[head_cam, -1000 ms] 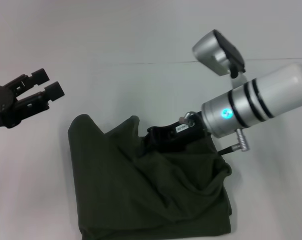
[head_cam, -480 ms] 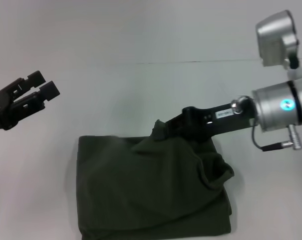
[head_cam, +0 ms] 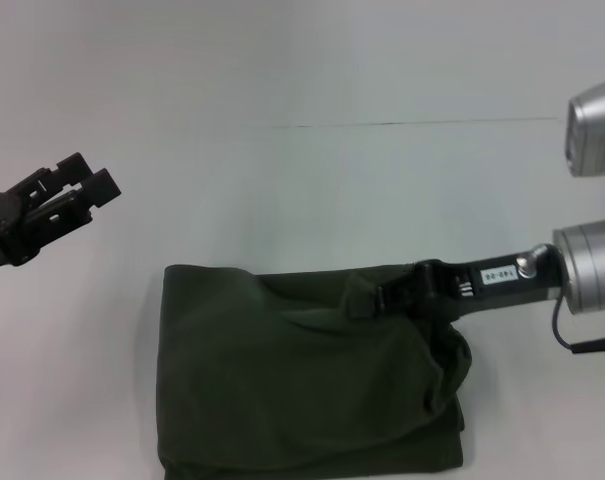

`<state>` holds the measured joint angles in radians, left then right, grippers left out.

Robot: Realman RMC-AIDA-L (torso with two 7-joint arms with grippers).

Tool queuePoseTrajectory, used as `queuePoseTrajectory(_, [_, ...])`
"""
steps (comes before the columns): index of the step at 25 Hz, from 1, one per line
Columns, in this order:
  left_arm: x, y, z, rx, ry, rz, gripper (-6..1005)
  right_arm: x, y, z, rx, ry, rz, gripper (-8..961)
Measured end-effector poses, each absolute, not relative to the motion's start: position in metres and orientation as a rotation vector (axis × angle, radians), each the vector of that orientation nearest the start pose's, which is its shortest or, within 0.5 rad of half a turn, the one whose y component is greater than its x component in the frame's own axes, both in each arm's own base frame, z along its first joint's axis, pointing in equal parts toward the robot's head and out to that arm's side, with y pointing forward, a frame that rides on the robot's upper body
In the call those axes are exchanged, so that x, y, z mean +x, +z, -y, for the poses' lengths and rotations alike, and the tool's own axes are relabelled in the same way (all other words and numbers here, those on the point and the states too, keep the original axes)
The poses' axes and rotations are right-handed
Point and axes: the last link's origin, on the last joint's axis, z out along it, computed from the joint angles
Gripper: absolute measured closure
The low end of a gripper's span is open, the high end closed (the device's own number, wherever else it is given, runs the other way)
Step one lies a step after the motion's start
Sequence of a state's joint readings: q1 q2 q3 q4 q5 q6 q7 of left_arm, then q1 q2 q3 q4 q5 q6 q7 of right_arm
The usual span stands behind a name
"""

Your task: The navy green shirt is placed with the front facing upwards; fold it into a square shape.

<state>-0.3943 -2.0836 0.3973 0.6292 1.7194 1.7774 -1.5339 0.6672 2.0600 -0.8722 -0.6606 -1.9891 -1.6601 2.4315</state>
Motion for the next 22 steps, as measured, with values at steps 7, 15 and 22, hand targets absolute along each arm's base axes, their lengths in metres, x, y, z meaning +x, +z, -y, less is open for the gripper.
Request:
queuePoseTrajectory(7, [-0.286,0.059,-0.297,-2.232,-1.323,0.908,77,0.231,-0.014,-0.333,-2.576,0.635,-1.903,935])
queuePoseTrajectory(15, [-0.285,0.053,-0.301,-2.227,-1.322,0.932,78,0.254,-0.021,-0.319,-2.569,0.540,-1.910,936])
queuePoseTrajectory(22, [-0.284,0.050,-0.304,-2.219,-1.319,0.938,78,0.271,-0.019,-0.311,-2.521,0.520,-1.909,936])
